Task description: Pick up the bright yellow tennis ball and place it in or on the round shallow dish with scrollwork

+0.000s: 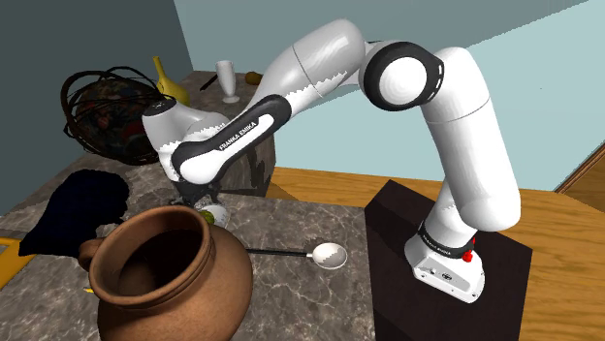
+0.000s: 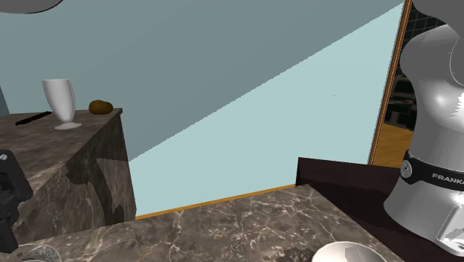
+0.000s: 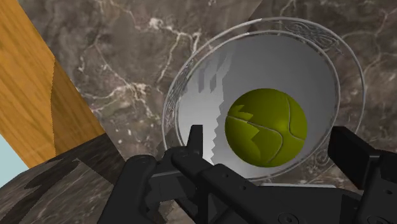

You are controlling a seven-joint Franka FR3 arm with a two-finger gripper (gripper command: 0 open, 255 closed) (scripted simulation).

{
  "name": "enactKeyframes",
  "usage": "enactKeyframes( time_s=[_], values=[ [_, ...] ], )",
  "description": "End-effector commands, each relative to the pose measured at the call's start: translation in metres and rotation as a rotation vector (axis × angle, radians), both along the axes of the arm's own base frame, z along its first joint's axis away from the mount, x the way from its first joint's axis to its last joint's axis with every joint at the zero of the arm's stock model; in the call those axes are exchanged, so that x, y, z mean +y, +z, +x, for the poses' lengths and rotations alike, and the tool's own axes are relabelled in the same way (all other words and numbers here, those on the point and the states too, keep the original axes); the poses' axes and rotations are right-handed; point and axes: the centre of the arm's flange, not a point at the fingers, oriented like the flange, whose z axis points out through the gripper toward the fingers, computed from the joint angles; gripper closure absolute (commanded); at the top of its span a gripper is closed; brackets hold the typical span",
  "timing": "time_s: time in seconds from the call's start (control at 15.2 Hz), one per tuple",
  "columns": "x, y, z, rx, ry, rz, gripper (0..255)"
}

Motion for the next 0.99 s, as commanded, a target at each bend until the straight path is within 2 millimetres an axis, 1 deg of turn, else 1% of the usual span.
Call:
enactKeyframes(
  time_s=[0.0,0.13,0.33,0.4,0.92],
  values=[
    [0.000,0.000,0.000,0.000,0.000,0.000,0],
    [0.000,0.000,0.000,0.000,0.000,0.000,0],
    [0.000,0.040,0.000,0.000,0.000,0.000,0],
    [0.000,0.050,0.000,0.000,0.000,0.000,0],
    [0.000,0.050,0.000,0.000,0.000,0.000,0]
  ],
)
